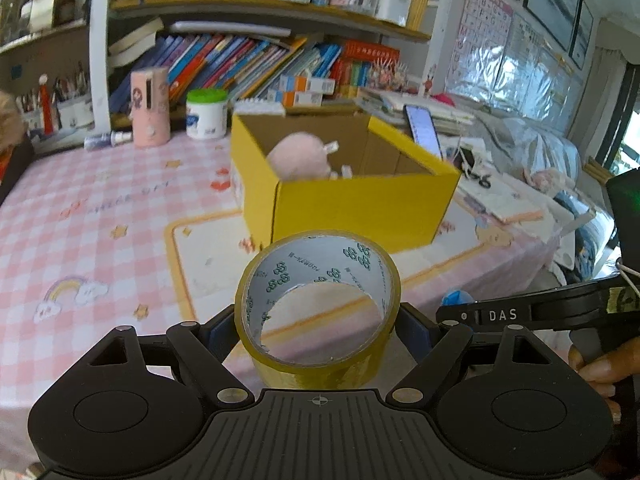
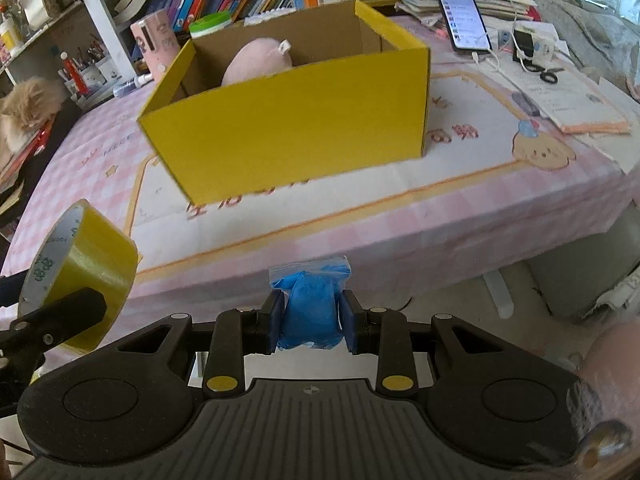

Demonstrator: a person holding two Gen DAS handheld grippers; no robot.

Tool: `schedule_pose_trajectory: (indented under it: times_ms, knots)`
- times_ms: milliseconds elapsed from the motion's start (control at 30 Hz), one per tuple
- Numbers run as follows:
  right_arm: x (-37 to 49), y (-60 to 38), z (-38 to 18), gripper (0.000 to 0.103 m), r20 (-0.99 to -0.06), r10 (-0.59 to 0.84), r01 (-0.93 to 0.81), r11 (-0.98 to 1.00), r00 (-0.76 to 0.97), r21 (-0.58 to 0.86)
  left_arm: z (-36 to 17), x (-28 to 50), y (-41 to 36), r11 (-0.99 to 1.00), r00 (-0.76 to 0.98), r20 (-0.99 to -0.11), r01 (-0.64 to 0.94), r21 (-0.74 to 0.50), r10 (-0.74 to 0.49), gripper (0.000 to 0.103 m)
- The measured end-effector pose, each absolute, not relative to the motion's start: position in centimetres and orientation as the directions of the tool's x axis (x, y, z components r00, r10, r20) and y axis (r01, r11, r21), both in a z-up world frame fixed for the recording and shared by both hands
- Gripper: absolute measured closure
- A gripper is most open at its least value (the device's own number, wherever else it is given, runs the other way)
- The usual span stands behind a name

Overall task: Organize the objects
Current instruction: 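Carry the tape roll and blue bag toward the yellow box with both grippers, then lower both grippers into the yellow box and open them to drop the items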

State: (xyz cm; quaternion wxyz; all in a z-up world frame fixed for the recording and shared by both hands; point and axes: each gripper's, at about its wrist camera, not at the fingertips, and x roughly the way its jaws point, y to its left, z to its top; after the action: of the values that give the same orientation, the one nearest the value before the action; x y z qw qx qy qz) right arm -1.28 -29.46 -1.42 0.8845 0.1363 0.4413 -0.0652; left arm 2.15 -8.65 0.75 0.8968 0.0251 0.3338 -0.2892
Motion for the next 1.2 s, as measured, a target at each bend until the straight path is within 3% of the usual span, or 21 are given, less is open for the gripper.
schedule_pose_trajectory:
  times_ms: [400, 633, 867, 1200]
  knots:
    - [3.6, -34.8, 3.6, 0.075, -0.627, -0.012, 0.136, 0.979, 0.779, 0.151, 4.7, 6.0, -14.5, 0.842, 0.718, -0.477, 0.53, -0.097, -0.507, 0.02]
    - [8.6, -37.3, 5.6, 0.075, -0.566, 0.009, 0.074, 0.99, 0.824, 0.124, 4.2, 9.7, -18.1, 0.876, 0.756, -0.493, 0.482, -0.026, -0.431, 0.02]
    - [12.9, -37.7, 5.1, 0.075, -0.589, 0.068, -0.046, 0.998, 0.805, 0.052, 2.1, 12.4, -21.2, 0.883, 0.757, -0.555, 0.463, 0.082, -0.345, 0.02]
    - [17.2, -37.1, 2.0, 0.075, -0.68, 0.112, -0.176, 0.984, 0.725, -0.025, 0.3, 14.2, -23.1, 0.874, 0.741, -0.6, 0.466, 0.138, -0.301, 0.022]
